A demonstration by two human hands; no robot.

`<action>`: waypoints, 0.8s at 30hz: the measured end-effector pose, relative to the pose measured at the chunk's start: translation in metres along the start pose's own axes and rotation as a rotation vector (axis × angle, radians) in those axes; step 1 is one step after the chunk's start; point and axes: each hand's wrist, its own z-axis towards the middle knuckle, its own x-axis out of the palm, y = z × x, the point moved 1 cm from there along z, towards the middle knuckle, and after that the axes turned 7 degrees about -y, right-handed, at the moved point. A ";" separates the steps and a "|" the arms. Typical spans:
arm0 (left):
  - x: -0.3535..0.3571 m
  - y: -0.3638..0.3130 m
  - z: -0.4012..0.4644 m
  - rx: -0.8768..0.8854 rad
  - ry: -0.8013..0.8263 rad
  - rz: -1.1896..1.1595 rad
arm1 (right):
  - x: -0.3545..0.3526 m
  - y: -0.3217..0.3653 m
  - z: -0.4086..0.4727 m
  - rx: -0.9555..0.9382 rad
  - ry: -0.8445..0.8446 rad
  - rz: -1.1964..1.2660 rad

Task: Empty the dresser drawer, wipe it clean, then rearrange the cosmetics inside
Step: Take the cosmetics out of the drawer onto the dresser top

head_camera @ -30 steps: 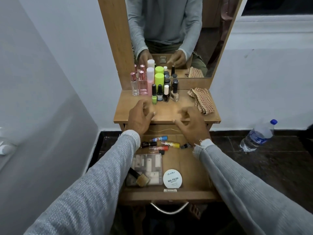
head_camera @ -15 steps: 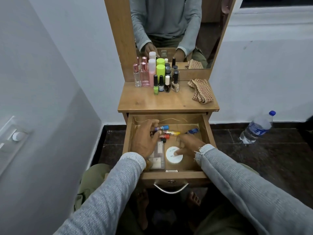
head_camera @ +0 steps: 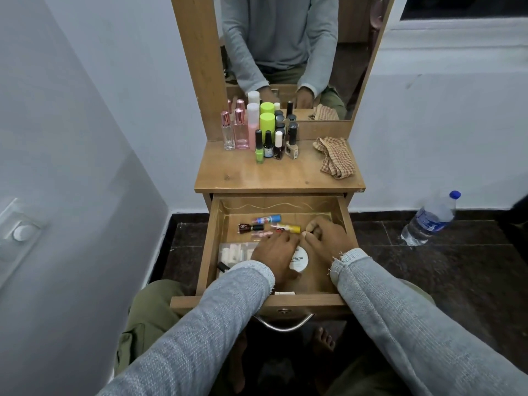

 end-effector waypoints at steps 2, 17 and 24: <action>0.002 -0.002 0.002 0.013 -0.005 0.009 | 0.000 -0.001 0.000 -0.010 -0.024 0.006; -0.119 0.104 0.003 -0.374 -0.621 -0.474 | 0.010 -0.003 0.005 -0.069 -0.011 0.003; -0.124 0.147 0.029 -0.540 -0.470 -0.411 | 0.011 -0.005 0.004 -0.072 0.023 -0.021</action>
